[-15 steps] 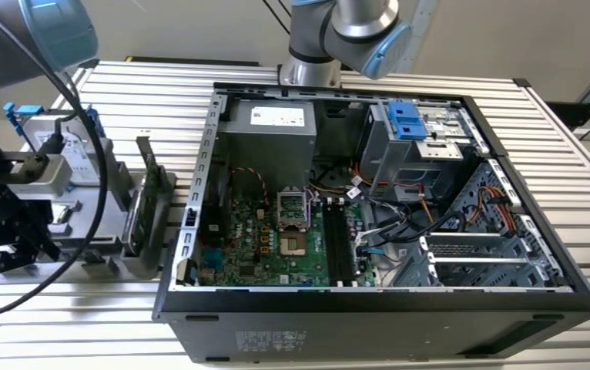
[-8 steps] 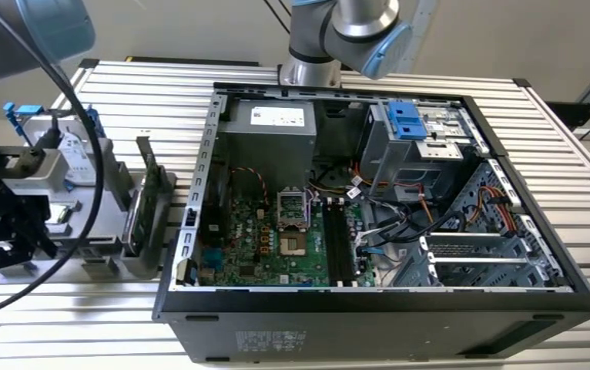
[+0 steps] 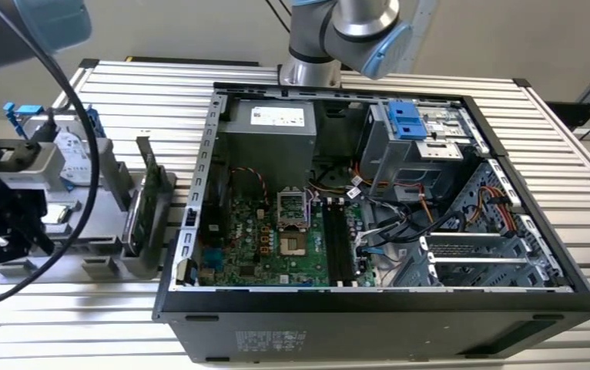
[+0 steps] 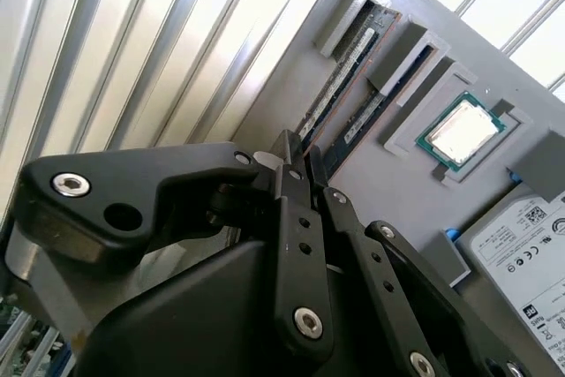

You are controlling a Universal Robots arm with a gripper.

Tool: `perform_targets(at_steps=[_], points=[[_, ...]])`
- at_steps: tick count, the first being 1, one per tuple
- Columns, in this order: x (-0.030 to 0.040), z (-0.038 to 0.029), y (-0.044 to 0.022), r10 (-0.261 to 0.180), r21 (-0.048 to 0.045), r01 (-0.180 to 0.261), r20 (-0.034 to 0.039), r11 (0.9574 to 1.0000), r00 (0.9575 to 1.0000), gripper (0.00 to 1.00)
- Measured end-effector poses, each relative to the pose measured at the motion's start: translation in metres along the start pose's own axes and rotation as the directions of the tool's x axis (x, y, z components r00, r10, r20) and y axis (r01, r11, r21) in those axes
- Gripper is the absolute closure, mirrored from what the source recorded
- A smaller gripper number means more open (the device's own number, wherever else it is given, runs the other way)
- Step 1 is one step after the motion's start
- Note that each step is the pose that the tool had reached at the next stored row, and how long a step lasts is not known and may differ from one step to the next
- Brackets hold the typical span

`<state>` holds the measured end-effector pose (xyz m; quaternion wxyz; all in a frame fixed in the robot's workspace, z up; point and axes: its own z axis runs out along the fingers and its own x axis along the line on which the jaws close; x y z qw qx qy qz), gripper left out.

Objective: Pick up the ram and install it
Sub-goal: 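Pick up the ram and move it above insertion slot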

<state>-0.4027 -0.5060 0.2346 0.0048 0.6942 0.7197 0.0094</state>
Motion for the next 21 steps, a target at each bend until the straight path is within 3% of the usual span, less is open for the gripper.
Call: perform_targets(at_steps=[21], points=[[0.0002, -0.0255, 0.0005, 0.0, -0.0001, 0.0, -0.0001, 1.0, 1.0, 1.0]])
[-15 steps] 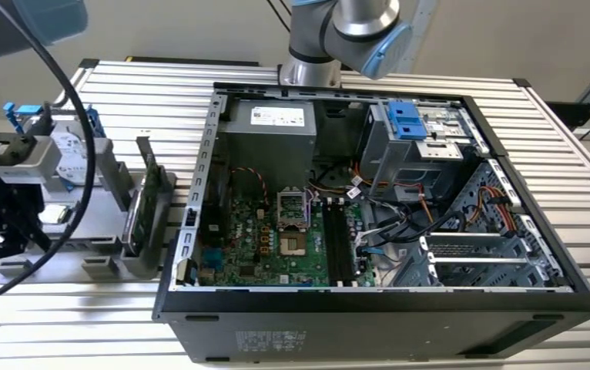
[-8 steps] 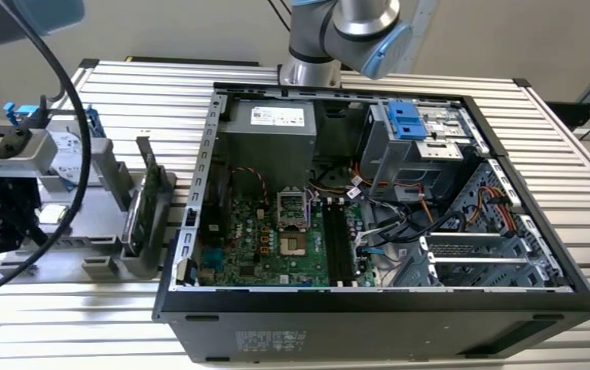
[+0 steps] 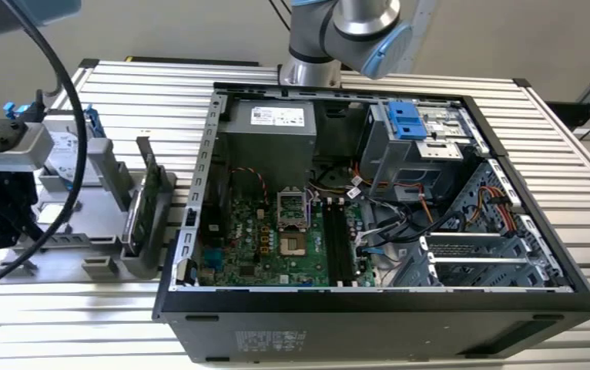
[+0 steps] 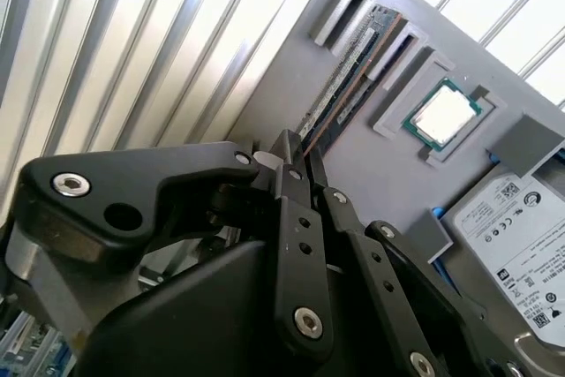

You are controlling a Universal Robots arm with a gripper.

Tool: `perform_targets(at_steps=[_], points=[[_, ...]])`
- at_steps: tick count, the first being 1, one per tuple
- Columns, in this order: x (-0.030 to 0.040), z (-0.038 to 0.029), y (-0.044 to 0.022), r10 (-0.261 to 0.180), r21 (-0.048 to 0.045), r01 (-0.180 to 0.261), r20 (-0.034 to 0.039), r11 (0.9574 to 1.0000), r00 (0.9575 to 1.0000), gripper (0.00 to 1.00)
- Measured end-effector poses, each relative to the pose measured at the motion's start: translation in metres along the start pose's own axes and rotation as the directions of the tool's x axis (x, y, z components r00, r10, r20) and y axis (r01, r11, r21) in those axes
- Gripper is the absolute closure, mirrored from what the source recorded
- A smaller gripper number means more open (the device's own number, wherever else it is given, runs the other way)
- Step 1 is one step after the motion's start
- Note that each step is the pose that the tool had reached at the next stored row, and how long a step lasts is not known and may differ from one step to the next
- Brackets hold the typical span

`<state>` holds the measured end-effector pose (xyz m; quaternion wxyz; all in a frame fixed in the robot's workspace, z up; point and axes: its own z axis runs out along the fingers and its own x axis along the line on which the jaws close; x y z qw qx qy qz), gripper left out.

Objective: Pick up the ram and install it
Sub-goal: 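Pick up the ram and move it above insertion slot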

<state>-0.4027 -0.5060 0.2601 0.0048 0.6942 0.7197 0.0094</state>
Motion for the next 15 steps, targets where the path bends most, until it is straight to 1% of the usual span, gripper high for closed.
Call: perform_targets(at_steps=[15], points=[[0.0001, -0.0151, 0.0003, 0.0, 0.0001, 0.0, 0.0, 1.0, 1.0, 1.0]])
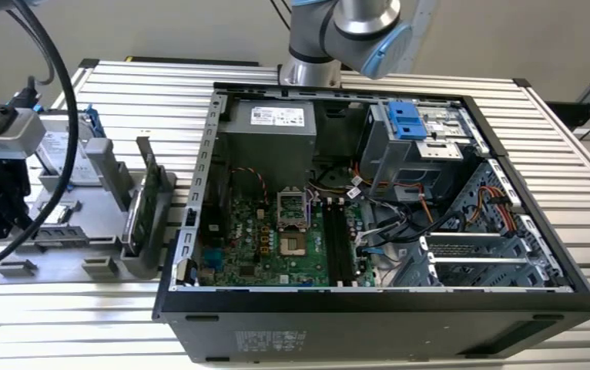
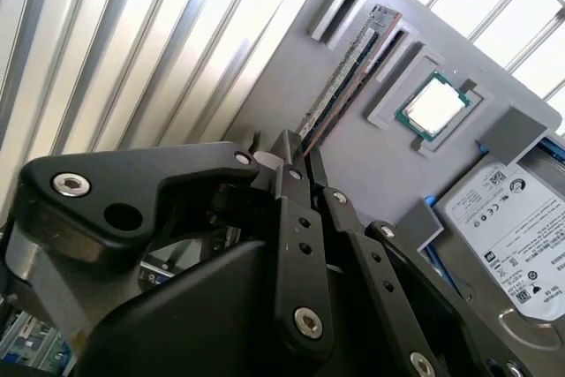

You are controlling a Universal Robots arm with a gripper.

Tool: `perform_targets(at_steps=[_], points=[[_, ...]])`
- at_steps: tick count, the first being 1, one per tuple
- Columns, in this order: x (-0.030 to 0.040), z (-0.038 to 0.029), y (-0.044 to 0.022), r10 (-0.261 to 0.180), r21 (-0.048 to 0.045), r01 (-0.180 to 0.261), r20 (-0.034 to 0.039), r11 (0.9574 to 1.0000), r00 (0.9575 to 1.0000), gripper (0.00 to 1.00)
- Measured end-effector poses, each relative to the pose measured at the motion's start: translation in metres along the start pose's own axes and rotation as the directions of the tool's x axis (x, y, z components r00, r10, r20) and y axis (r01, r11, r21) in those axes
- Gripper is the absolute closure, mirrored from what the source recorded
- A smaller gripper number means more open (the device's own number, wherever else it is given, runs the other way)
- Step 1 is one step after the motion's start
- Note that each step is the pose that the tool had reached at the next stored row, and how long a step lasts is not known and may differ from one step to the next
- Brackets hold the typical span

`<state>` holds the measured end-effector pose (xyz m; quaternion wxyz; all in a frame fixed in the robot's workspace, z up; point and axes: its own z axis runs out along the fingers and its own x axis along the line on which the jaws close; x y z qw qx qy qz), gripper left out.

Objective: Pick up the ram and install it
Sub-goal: 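Pick up the ram and move it above insertion slot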

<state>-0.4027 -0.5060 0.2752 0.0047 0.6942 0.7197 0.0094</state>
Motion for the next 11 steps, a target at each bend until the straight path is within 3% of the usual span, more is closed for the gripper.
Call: perform_targets(at_steps=[11], points=[[0.0001, -0.0122, 0.0002, 0.0, -0.0001, 0.0, -0.0001, 1.0, 1.0, 1.0]])
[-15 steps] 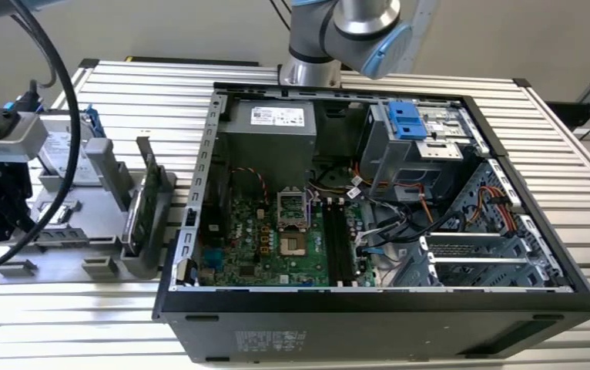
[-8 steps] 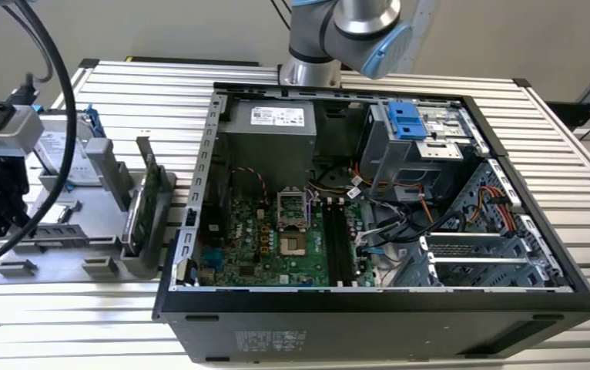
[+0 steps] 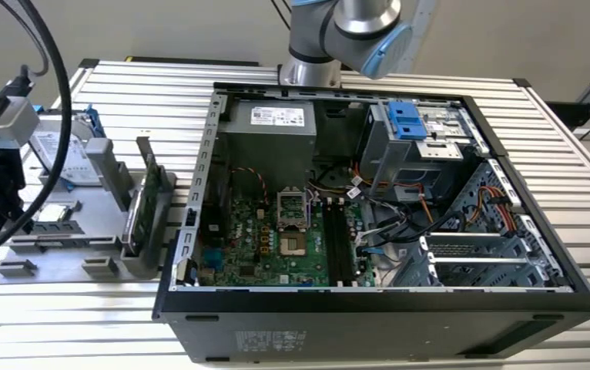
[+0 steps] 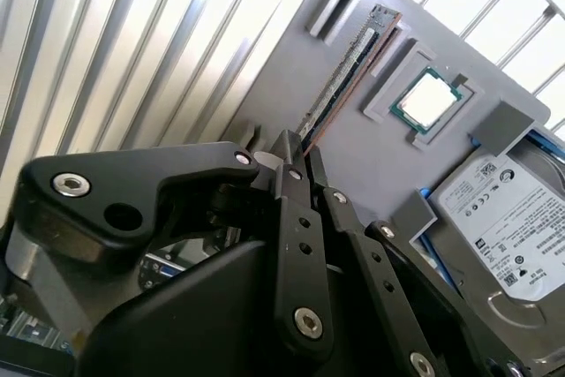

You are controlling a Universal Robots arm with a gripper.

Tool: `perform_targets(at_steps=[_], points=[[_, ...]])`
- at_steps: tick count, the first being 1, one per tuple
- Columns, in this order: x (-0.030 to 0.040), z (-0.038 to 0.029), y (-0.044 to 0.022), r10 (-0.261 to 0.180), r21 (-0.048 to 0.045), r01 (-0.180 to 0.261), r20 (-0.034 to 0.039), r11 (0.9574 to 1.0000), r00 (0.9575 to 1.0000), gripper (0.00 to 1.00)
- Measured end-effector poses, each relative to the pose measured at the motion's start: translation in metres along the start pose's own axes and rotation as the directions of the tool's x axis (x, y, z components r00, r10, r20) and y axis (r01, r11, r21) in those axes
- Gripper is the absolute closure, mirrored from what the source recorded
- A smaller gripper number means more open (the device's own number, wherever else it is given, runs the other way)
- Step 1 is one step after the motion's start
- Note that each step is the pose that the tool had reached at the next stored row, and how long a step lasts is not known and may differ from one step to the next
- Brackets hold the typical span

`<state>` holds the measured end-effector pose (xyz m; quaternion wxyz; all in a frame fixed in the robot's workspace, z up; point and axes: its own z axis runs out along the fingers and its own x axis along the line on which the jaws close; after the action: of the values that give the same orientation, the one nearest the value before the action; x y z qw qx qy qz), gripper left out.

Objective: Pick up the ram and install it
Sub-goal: 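Pick up the ram and move it above insertion slot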

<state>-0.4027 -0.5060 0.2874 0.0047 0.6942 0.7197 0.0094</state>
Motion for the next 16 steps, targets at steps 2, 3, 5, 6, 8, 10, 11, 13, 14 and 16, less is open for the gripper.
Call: perform_targets(at_steps=[2, 3, 5, 6, 8, 10, 11, 13, 14, 16], points=[[0.0, -0.0024, 0.0, 0.0, 0.0002, 0.0, 0.0001, 1.0, 1.0, 1.0], [0.0, -0.0035, 0.0001, 0.0, 0.0, 0.0, 0.0, 1.0, 1.0, 1.0], [0.0, -0.0059, 0.0001, 0.0, 0.0, 0.0, 0.0001, 1.0, 1.0, 1.0], [0.0, -0.007, 0.0001, 0.0, 0.0, 0.0, 0.0001, 1.0, 1.0, 1.0], [0.0, -0.0092, 0.0002, 0.0, 0.0001, 0.0, 0.0001, 1.0, 1.0, 1.0], [0.0001, -0.0114, 0.0002, 0.0, 0.0, 0.0, 0.0, 1.0, 1.0, 1.0], [0.0001, -0.0124, 0.0002, 0.0, 0.0, 0.0, 0.0, 1.0, 1.0, 1.0], [0.0001, -0.0147, 0.0003, 0.0, 0.0, 0.0, 0.0001, 1.0, 1.0, 1.0], [0.0001, -0.0159, 0.0003, 0.0, 0.0, 0.0, 0.0001, 1.0, 1.0, 1.0], [0.0001, -0.0184, 0.0004, 0.0, 0.0, 0.0, 0.0001, 1.0, 1.0, 1.0]])
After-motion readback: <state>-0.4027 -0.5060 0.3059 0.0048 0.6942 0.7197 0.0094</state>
